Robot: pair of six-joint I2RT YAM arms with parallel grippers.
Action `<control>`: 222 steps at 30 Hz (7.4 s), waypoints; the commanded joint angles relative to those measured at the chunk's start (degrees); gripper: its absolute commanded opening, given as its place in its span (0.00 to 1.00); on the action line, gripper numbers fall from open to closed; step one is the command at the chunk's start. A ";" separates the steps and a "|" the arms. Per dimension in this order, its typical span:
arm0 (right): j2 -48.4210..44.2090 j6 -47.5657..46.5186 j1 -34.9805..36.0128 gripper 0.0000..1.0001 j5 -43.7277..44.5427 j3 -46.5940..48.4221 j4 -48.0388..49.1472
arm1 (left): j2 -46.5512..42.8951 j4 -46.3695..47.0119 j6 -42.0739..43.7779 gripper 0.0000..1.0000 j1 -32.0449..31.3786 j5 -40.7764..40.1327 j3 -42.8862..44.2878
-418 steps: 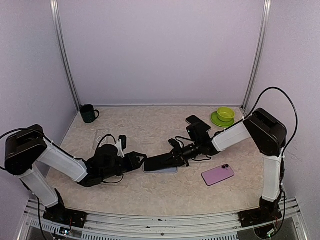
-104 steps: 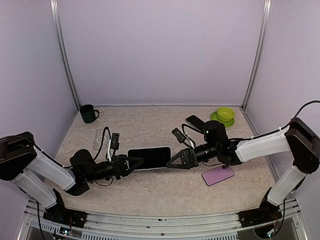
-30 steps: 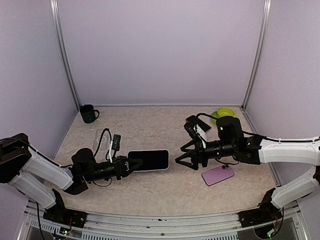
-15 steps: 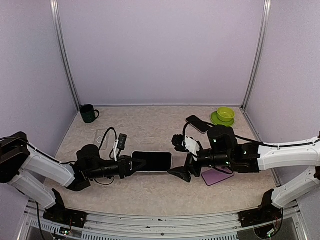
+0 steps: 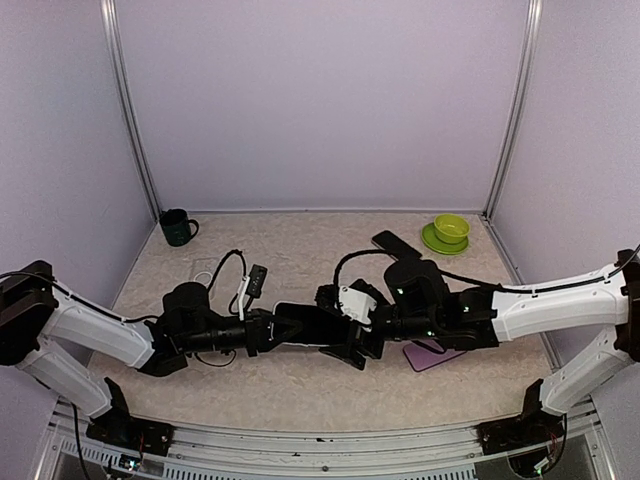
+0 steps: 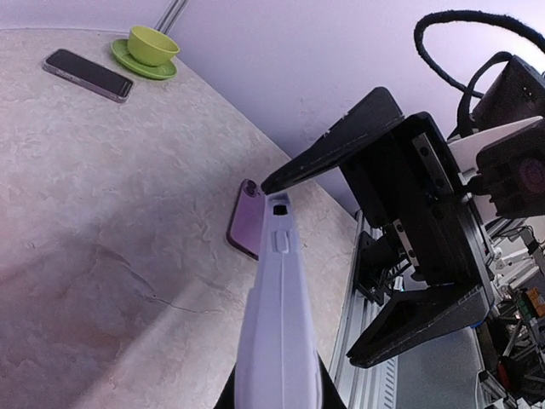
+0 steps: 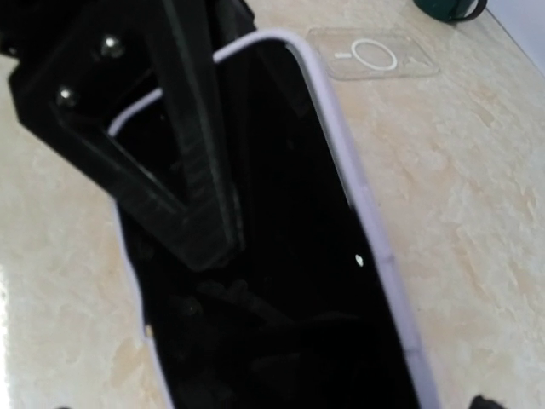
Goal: Put the phone into the phone case
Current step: Pass from the left arm to the right, then place the phone with the phone case at the center of the board.
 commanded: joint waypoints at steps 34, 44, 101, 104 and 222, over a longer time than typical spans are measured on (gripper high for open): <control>11.55 -8.90 6.83 1.00 16.30 5.39 1.19 | 6.12 2.78 1.80 0.00 -1.85 4.02 5.03; 13.87 -8.33 7.85 0.95 20.14 6.93 2.22 | 6.65 3.38 1.39 0.00 -1.85 3.89 5.26; 11.42 4.50 -0.79 0.53 23.35 11.79 -3.48 | -10.84 2.10 -1.35 0.77 3.98 -13.11 -6.98; 12.50 6.24 -2.26 0.56 23.88 13.37 -4.86 | -13.48 1.90 -1.76 0.80 4.30 -16.33 -8.58; 56.30 57.44 -20.09 0.89 18.78 60.73 -25.23 | -15.44 6.84 -5.59 0.82 3.07 -25.26 -14.59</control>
